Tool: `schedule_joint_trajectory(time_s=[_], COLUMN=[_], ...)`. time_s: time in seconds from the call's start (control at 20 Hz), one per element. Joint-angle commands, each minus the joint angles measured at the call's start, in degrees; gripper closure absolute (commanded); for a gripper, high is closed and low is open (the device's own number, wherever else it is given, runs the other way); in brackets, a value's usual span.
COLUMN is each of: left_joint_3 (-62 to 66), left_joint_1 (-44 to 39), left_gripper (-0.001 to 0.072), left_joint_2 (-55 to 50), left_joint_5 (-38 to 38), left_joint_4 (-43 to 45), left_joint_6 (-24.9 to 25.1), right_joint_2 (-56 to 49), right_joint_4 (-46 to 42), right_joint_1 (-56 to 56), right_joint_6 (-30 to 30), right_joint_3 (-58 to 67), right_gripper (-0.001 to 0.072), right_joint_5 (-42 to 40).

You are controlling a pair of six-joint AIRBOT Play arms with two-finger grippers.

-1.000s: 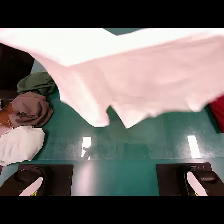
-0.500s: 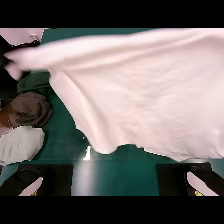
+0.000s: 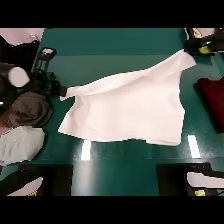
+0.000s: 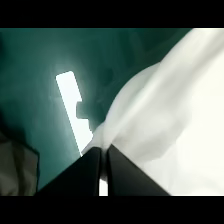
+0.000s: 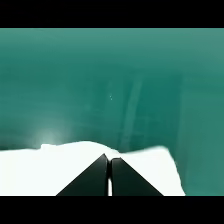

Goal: Fold the shirts.

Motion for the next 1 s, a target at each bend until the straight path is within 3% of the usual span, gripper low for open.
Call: schedule_joint_trajectory(time_s=[0.0, 0.2, 0.25, 0.3, 0.35, 0.4, 0.7, 0.8, 0.95], left_joint_3=[-2.1, -1.9, -1.3, -0.3, 1.2, 2.9, 4.3, -0.1, -8.8], left_joint_1=[0.0, 1.0, 2.2, 3.5, 5.3, 7.0, 16.2, 17.2, 17.2], left_gripper=[0.0679, 0.0678, 0.0594, 0.0322, 0.0139, 0.0155, 0.0155, 0.0155, 0.0155], left_joint_2=[-6.9, -9.5, -9.5, -9.5, -9.4, -9.4, -7.6, -6.1, -2.7], left_joint_5=[11.5, 14.1, 13.6, 12.3, 9.6, 5.9, -18.6, -20.0, -16.9], left_joint_4=[0.3, 1.4, 1.3, 1.3, 1.2, 1.2, -6.1, -7.8, -7.8], left_joint_6=[-2.2, -6.2, -6.6, -7.3, -7.6, -7.3, 2.4, 3.5, 3.0], right_joint_2=[-5.6, -6.9, -6.8, -6.8, -6.8, -6.8, -3.0, -0.2, 5.5], right_joint_4=[1.6, 1.6, 1.6, 1.6, 1.6, 1.6, 1.6, 1.6, 1.6], right_joint_1=[1.6, 2.6, 2.6, 2.4, 2.1, 1.4, -1.6, -1.4, -1.4], right_joint_6=[-0.6, -0.6, -0.6, -0.6, -0.6, -0.5, -2.0, -2.9, -3.1], right_joint_3=[-2.2, -2.2, -2.1, -1.6, -0.8, 0.6, 6.1, 4.5, -2.6], right_gripper=[0.0691, 0.0690, 0.0683, 0.0532, 0.0251, 0.0135, 0.0139, 0.0140, 0.0140], right_joint_5=[-9.7, -15.7, -16.3, -15.8, -14.3, -11.6, 9.0, 12.9, 12.5])
